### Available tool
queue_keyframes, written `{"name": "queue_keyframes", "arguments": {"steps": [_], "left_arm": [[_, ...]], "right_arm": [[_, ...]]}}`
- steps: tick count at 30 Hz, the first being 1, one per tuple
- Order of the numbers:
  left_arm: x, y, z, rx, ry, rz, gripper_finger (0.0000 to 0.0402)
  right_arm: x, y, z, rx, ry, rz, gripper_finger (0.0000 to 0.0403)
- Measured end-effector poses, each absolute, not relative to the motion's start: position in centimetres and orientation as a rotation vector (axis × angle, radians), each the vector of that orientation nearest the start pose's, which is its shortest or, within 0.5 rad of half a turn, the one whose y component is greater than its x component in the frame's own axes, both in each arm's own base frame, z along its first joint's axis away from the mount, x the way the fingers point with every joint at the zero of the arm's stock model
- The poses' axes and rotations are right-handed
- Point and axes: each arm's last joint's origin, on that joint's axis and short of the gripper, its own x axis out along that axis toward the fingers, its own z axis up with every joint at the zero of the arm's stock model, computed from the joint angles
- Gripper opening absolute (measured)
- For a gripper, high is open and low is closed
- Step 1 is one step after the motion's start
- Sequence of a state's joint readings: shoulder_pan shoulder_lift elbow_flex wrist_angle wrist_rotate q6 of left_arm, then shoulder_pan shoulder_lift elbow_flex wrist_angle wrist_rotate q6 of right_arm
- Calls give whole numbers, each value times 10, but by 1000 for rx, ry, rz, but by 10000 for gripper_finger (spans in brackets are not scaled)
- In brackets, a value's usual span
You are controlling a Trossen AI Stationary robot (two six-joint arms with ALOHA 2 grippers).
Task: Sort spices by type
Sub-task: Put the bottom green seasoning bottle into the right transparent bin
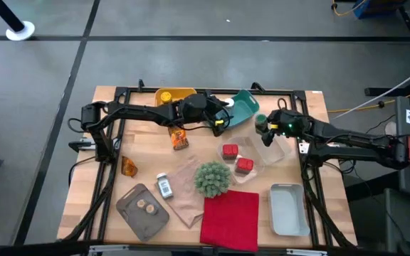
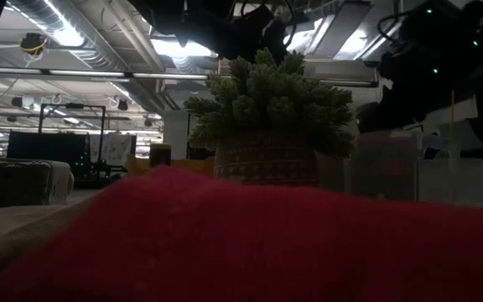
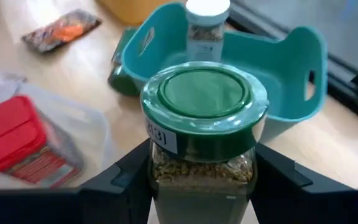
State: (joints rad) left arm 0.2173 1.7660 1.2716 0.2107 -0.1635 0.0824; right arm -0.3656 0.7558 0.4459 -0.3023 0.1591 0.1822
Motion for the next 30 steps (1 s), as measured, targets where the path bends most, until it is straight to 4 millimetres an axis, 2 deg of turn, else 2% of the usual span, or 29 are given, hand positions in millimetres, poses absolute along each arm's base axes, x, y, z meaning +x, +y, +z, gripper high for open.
{"name": "queue_keyframes", "arguments": {"steps": [4,11,18,24,30], "left_arm": [[397,92,272,73,300,366,260],[397,92,272,73,300,366,260],[397,92,272,76,299,366,260],[397,93,272,76,299,366,260],[397,93,272,76,299,366,260]], "right_arm": [[141,-59,199,228,486,-575,202],[135,-57,163,243,418,-577,203],[129,-55,141,229,357,-590,203],[122,-54,126,207,379,-621,203],[122,-54,126,203,374,-622,216]]}}
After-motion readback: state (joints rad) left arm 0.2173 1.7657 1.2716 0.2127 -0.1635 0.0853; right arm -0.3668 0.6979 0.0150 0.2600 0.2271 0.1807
